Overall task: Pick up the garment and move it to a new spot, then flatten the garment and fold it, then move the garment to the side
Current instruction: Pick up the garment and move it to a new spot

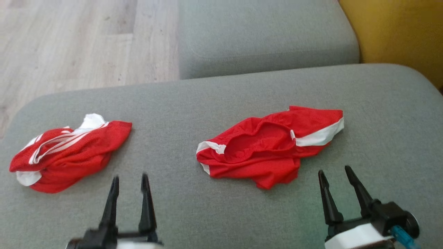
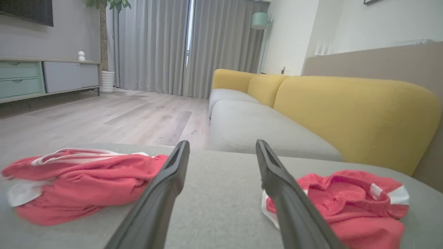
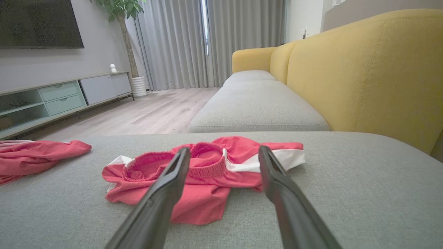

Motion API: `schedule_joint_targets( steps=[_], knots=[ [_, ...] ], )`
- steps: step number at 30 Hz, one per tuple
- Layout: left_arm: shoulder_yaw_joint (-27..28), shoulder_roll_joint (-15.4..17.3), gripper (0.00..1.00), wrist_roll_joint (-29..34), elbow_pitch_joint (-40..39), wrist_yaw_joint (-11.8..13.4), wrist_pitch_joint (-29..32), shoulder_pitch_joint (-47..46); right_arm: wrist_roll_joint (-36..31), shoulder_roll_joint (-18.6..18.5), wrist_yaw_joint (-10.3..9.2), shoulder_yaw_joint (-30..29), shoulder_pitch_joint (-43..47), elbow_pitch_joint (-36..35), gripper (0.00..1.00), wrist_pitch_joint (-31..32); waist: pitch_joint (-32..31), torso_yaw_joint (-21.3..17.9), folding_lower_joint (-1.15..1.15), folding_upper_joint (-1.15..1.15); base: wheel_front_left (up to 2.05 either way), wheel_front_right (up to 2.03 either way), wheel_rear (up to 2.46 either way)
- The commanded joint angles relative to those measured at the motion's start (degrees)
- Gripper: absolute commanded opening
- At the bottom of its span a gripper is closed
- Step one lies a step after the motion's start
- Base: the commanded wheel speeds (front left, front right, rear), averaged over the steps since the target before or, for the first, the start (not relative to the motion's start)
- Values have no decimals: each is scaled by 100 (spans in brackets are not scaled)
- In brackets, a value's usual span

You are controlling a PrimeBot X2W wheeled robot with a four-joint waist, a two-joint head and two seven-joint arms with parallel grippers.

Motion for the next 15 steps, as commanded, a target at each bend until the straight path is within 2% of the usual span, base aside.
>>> schedule_joint_targets(
  steps=[1, 7, 15],
  knots=[
    [253, -27, 100, 200, -255, -1, -53, 32, 15, -16, 43, 97, -92, -126, 100, -37, -57, 57, 1, -1, 0, 0, 0],
    [251, -31, 100, 375, -278, 125, -53, 366, 30, -16, 43, 66, -32, -104, 100, -37, -94, 96, 1, -1, 0, 0, 0],
    [226, -33, 100, 384, -279, 303, -53, 365, 58, -16, 43, 98, -61, -73, 100, -37, -114, 134, 1, -1, 0, 0, 0]
  ],
)
